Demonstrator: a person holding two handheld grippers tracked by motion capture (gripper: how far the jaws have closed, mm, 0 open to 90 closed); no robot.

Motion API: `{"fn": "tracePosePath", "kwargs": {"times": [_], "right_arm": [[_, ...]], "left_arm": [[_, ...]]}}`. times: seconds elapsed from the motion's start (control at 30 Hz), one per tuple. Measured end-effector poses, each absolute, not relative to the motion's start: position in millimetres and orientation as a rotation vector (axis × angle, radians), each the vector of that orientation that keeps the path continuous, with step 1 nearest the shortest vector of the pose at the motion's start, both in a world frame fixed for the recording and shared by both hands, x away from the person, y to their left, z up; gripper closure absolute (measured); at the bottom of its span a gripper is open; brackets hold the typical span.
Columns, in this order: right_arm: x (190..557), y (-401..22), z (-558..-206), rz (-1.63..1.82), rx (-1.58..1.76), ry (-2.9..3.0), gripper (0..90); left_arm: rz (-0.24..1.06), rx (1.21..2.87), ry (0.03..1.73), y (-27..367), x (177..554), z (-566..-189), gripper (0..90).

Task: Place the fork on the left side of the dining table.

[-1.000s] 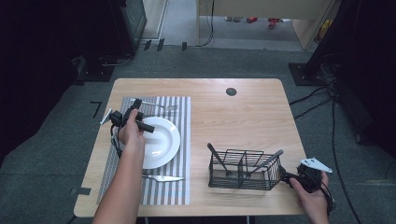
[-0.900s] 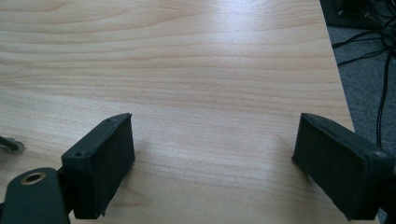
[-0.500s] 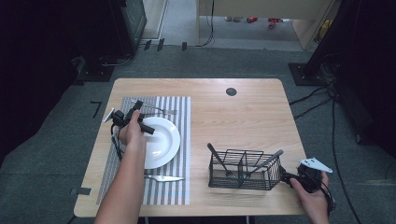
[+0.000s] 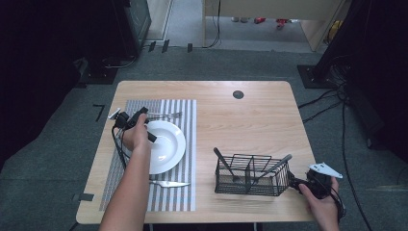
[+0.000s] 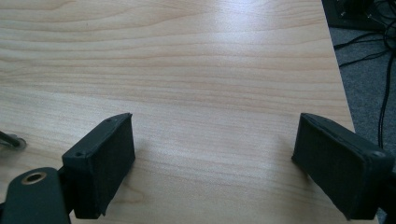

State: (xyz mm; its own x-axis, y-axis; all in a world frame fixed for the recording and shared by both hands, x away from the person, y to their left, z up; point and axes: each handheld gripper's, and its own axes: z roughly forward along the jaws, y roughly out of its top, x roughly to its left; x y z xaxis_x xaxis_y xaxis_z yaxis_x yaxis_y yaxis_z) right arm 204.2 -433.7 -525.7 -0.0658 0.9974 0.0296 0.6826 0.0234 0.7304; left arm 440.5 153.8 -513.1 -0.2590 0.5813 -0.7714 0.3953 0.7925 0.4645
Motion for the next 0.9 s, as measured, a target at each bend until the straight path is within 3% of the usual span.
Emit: {"fn": "tracePosePath", "kwargs": {"times": [0.9], "right_arm": [[204.1,-433.7,-525.8,0.812,1.707,1.801,12.6]], "left_arm": [[0.197,0.869,1.969,159.6,446.6,-503.3,48.2]]}}
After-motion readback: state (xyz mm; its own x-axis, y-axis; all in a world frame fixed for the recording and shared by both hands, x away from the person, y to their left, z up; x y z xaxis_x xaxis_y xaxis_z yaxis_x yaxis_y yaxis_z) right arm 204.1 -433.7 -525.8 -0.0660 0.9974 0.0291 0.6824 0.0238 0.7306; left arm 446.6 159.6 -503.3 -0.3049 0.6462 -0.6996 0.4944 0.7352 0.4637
